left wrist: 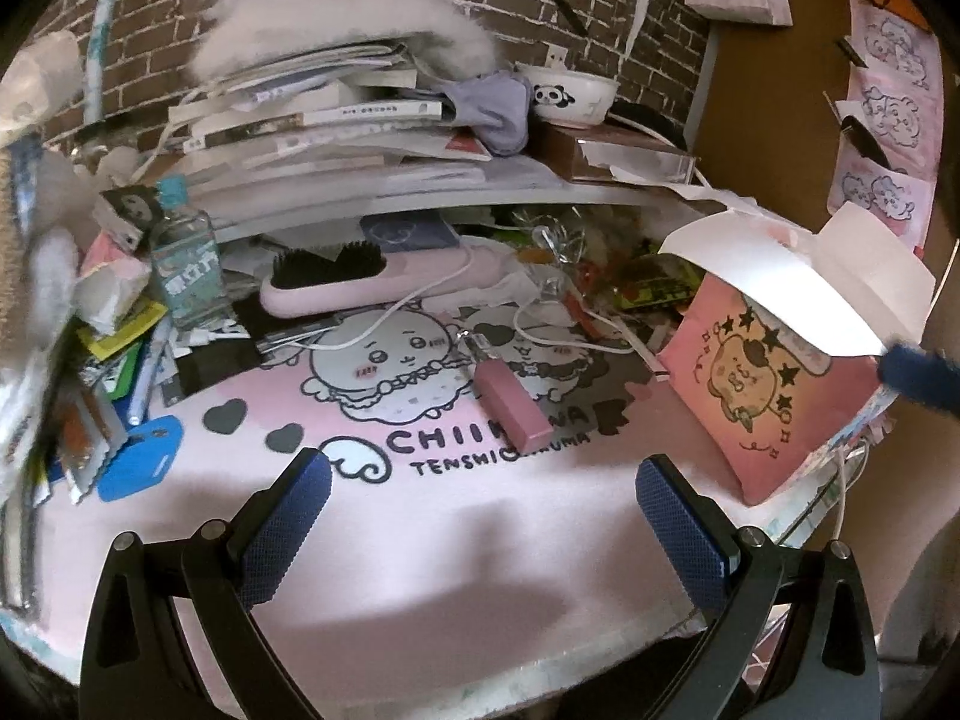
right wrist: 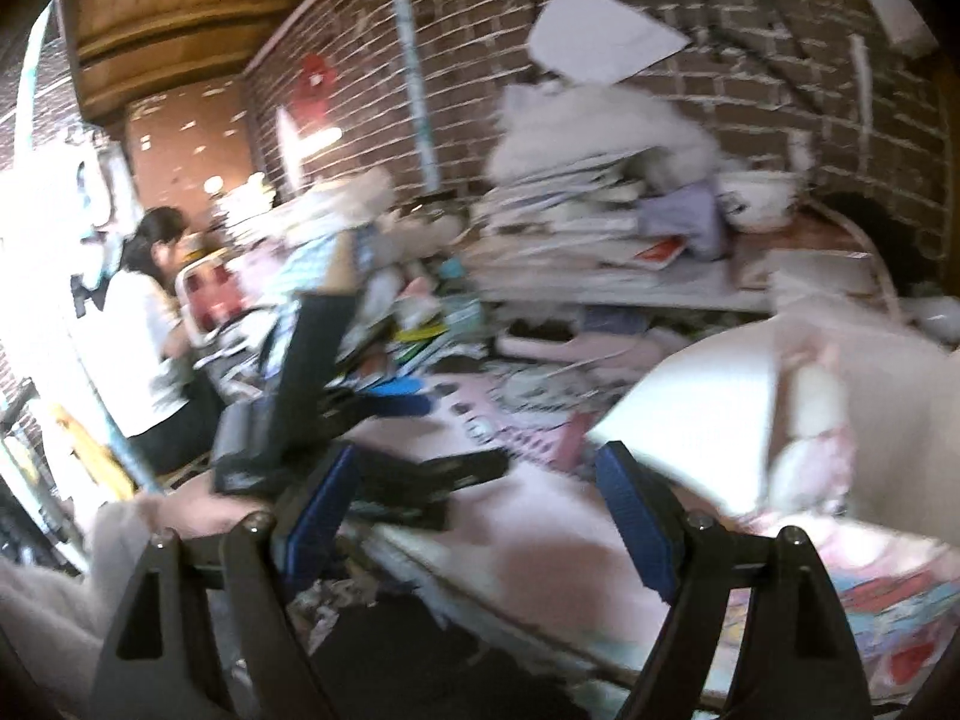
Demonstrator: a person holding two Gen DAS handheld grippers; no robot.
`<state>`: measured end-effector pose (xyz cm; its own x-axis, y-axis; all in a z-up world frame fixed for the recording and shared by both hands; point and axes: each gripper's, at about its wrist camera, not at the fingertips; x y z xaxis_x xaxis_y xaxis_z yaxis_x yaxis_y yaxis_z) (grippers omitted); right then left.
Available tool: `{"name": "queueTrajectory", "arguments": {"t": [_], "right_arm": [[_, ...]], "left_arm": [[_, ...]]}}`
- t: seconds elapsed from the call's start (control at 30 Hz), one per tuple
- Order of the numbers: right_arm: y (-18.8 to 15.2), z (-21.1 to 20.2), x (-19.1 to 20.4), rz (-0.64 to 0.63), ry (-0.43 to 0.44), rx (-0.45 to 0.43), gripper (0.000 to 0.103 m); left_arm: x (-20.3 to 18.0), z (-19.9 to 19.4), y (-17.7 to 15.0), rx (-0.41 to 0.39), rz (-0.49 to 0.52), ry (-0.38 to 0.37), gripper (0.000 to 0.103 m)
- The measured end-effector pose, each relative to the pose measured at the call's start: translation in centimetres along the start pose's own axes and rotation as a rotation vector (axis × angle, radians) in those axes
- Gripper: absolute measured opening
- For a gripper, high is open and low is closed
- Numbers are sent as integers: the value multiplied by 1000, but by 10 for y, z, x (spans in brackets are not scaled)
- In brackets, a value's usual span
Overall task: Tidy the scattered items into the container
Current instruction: 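Open the right tool in the box and withdraw it toward the desk, then grasp the pink lip-gloss tube with the left tool and lift it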
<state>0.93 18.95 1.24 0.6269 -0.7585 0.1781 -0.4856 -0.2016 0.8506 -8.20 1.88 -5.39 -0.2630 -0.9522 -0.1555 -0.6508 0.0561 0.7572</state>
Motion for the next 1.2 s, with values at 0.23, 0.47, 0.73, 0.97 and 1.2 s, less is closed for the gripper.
{"name": "queueTrajectory", "arguments": {"t": [0.23,0.47,0.73,0.97,1.2], "right_arm": [[-27,22,-2,40,-18,52,79],[-38,27,-21,111,-14,76,79],[-37,24,-29,128,-13,71,79],[-39,25,-29,136,-5,72,79],[-39,27,-28,136,4,71,79]], "left_arm": [[-6,29,4,25,7,-8,102],[-22,59,12,55,10,-19,99],[-40,80,16,79,51,11,68],[-33,76,18,83,47,49,30],[-24,72,16,86,41,61,13]]}}
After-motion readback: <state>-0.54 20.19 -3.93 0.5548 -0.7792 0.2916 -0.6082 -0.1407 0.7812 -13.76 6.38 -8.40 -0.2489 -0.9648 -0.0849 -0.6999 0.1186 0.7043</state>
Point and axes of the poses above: each gripper's, at about its wrist camera, not at the fingertips, and z roughly the way its jaws point, x to its left, y to its top, and after that the axes turned 2 degrees about y, right-handed
